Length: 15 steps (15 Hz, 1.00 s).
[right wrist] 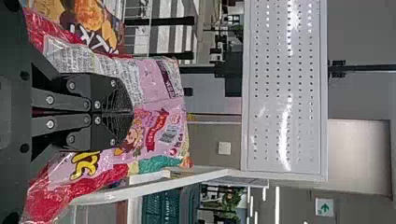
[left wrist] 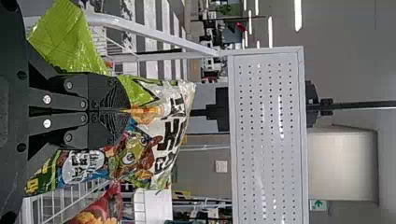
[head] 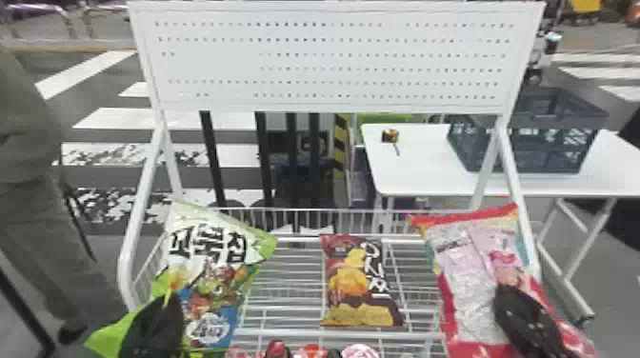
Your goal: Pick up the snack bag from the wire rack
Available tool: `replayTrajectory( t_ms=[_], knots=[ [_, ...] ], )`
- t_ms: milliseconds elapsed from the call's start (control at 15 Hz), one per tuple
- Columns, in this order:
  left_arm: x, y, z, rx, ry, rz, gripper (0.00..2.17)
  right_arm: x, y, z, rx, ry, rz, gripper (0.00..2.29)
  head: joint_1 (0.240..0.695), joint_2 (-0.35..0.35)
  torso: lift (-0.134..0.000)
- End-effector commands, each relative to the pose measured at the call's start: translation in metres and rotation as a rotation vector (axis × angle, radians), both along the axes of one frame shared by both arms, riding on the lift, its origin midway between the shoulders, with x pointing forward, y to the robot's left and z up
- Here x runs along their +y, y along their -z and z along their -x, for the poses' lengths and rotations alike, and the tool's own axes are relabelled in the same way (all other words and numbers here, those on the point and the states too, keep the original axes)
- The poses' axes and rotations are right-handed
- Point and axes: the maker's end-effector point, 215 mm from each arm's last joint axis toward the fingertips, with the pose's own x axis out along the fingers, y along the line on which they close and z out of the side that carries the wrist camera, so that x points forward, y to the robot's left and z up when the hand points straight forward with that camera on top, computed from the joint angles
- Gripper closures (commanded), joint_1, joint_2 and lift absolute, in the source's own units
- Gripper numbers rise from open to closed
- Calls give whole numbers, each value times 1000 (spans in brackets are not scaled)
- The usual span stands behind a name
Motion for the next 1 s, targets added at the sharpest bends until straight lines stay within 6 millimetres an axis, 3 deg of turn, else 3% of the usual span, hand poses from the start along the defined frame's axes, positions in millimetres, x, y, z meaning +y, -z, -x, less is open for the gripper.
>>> replayTrajectory(
  t_ms=[0,200,933],
  knots=[
    [0,-2,0,-5,-1,0,1571,-10,0,28,31,13,-19,2250,499,0,0],
    [1,-3,0,-7,0,-2,1571,-15,3,46,60,19,-23,2250,499,0,0],
    [-1,-6,1,-12,1,3,1571,-10,-2,47,51,8,-28,2250,499,0,0]
  ],
)
